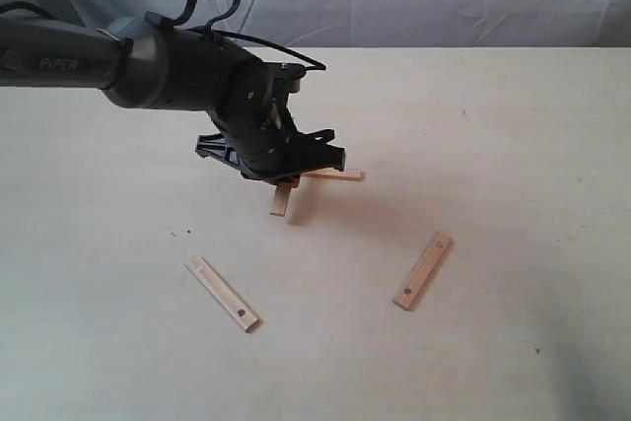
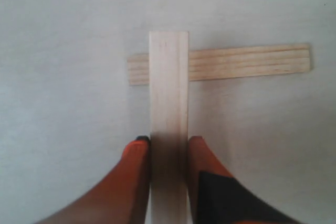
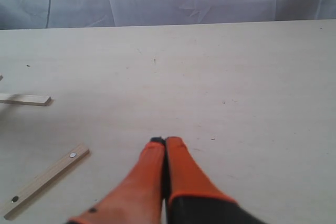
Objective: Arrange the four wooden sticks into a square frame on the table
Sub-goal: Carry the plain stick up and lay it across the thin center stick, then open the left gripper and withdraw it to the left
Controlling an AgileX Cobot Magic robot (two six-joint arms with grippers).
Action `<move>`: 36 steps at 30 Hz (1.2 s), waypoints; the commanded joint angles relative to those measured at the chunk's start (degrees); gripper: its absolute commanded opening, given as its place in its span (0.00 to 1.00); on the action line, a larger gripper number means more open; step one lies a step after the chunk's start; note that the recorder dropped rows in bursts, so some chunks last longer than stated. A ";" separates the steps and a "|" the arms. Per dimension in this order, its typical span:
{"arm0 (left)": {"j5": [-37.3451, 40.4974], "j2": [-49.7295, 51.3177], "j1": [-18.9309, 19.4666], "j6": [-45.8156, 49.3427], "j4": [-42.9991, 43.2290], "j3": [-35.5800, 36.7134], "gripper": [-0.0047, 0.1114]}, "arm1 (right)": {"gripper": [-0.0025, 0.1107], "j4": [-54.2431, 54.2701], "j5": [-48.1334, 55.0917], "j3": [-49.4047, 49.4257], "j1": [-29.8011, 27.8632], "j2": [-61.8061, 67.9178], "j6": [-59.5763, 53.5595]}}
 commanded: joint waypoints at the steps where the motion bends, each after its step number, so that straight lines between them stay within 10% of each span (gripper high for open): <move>1: -1.16 0.13 0.02 -0.13 1.03 0.32 0.04 | 0.02 -0.08 -0.86 0.08 -0.31 -0.34 -0.14; 9: -0.79 0.93 0.02 -0.05 2.12 0.32 0.06 | 0.02 -0.08 -0.86 0.08 -0.31 -0.34 -0.14; 19: -0.31 0.93 0.02 0.10 2.02 0.32 0.35 | 0.02 0.14 -0.69 0.08 -0.31 -0.34 -0.14; 27: 5.58 -1.76 0.02 0.10 5.03 0.32 0.31 | 0.02 0.14 -0.69 0.08 -0.31 -0.34 -0.14; 36: 11.91 -11.56 0.02 2.45 10.66 0.32 0.04 | 0.02 0.14 -0.69 0.08 -0.31 -0.34 -0.14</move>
